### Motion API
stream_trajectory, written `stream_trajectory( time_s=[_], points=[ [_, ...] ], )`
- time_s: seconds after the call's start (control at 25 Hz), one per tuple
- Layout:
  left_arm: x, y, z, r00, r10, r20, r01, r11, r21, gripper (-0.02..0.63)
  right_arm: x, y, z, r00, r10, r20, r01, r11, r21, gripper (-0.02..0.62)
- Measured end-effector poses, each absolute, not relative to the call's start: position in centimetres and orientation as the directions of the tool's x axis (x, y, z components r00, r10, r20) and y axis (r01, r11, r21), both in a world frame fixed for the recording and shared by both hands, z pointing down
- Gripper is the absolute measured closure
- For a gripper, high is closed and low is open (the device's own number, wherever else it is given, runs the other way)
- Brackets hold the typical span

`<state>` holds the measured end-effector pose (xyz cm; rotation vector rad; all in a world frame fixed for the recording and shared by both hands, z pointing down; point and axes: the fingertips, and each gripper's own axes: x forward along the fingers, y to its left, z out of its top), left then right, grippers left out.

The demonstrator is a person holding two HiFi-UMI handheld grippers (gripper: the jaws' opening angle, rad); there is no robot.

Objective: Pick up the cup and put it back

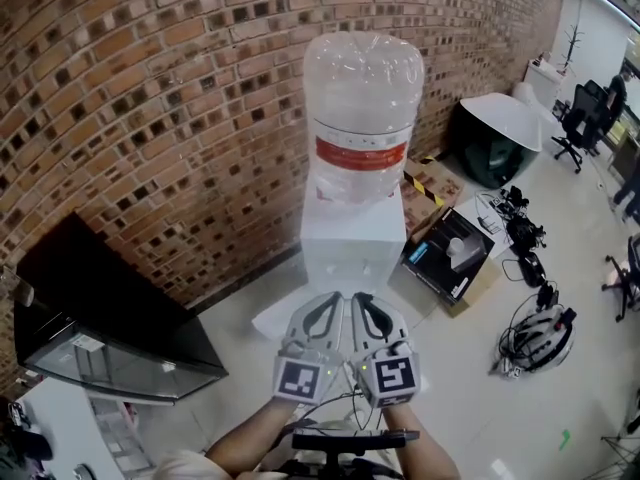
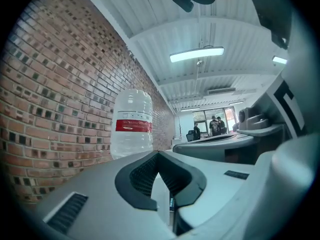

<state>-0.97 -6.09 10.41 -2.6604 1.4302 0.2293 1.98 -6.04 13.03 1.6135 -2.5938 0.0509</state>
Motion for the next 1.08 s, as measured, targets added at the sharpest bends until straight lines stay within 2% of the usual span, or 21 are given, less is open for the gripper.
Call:
stream_trajectory(
  time_s=[0.44,1.08],
  points=[
    [-0.3,-4.7,9.9,0.539,-0.822,-0.185,-0.833,-0.553,0.032,0.604,3.9,-4.9,11.8,-0.414,-0.908,0.066,-0.909,0.416,0.021,0.594],
    [0.9,-4.4,8.2,0.568,-0.792,-0.224,-0.814,-0.581,-0.006,0.604,5.3,-4.5,10.4,-0.370,-0.928,0.050,-0.927,0.372,0.045,0.594]
  ],
)
